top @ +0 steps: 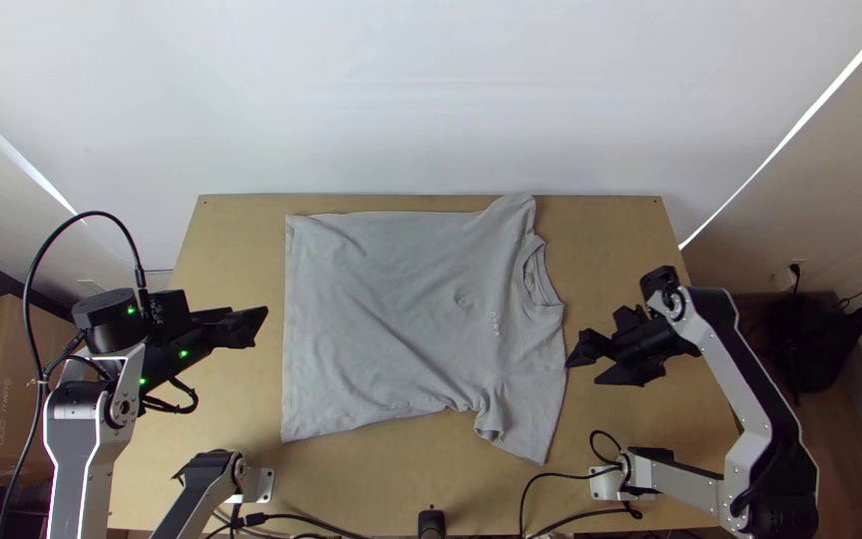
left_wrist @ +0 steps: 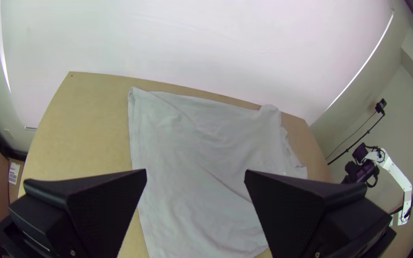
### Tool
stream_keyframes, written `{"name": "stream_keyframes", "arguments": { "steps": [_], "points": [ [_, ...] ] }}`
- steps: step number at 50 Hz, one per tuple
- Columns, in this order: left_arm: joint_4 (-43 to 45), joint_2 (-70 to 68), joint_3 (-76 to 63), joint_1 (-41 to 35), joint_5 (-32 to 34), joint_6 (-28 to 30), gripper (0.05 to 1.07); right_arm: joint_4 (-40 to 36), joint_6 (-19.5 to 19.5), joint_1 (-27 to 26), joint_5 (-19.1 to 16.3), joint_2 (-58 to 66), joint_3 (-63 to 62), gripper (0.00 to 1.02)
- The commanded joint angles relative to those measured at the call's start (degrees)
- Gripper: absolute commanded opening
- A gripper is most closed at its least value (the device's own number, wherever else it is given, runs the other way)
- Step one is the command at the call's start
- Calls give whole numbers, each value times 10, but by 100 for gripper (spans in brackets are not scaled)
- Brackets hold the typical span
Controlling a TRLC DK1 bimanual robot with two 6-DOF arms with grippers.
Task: Fold the t-shirt
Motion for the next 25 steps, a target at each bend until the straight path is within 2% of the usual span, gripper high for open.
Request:
{"name": "stream_keyframes", "arguments": {
  "steps": [1,6,22,25],
  "points": [
    [-4,-7,-11,-2,8,10,103,26,-6,10,-4,25,-31,92],
    [-4,-11,-17,-2,8,12,103,68,-5,10,-4,37,-45,88],
    [5,-23,-35,3,5,14,103,166,-4,12,-4,102,-82,87],
    [6,-23,-38,9,5,14,103,191,-3,14,-4,100,-92,83]
  ]
}}
